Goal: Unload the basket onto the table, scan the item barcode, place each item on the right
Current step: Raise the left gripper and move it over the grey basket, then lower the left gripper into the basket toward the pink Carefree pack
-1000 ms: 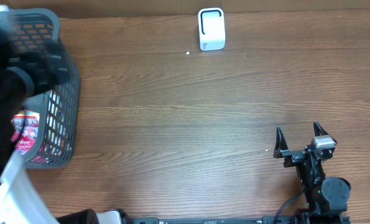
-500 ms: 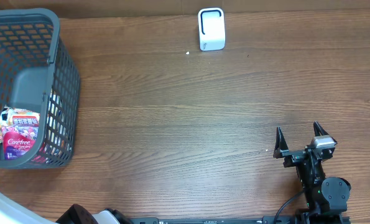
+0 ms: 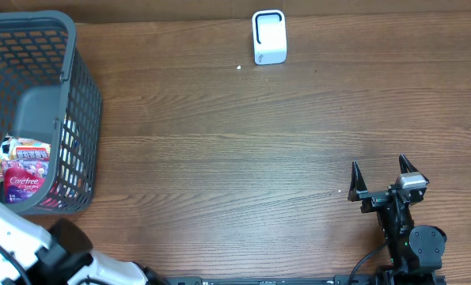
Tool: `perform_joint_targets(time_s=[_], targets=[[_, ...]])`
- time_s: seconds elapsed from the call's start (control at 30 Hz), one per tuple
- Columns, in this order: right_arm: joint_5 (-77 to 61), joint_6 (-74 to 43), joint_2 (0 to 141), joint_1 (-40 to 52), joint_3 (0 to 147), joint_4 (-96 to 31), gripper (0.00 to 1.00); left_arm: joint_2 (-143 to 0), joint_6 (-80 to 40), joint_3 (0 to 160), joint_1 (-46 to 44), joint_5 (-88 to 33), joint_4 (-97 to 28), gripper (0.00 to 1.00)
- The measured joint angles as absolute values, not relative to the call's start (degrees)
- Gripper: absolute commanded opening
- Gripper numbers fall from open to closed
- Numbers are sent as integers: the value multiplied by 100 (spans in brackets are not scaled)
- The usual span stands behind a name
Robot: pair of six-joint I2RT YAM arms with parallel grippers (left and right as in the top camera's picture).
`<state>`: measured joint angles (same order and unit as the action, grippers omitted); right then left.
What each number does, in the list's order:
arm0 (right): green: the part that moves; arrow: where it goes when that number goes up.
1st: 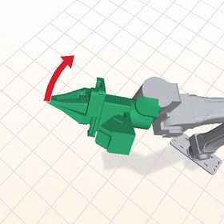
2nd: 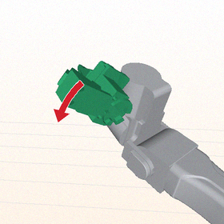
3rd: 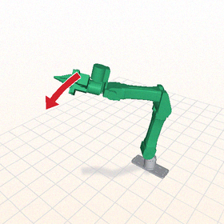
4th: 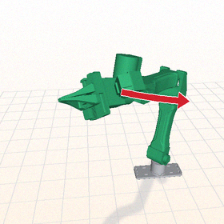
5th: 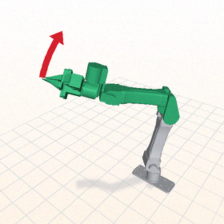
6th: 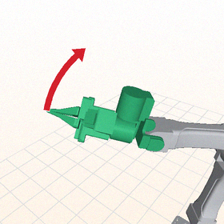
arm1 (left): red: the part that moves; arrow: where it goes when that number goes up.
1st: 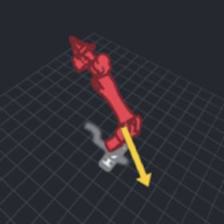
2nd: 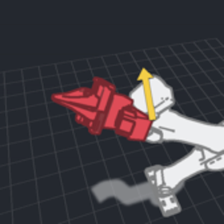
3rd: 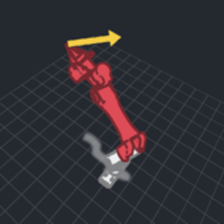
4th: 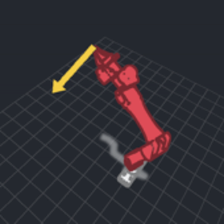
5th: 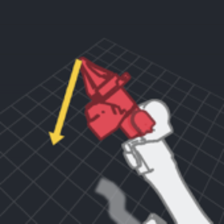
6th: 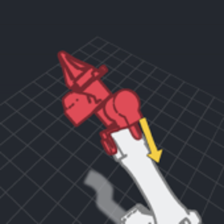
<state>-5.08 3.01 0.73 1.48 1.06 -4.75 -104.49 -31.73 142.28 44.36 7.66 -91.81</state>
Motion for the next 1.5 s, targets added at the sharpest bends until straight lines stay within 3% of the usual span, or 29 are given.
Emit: perform_joint_targets(time_s=[0.5, 1.0, 1.5], targets=[[-506, 298, 73, 148, 106, -475, 100, -11998, -2978, 14210, 4311, 191, -9111, 100], [-508, 298, 73, 148, 106, -475, 100, -12302, -3500, 14127, 4084, 694, -9662, 100], [-508, 298, 73, 148, 106, -475, 100, -12309, -4058, 12394, 3673, 1081, -9251, 100]])
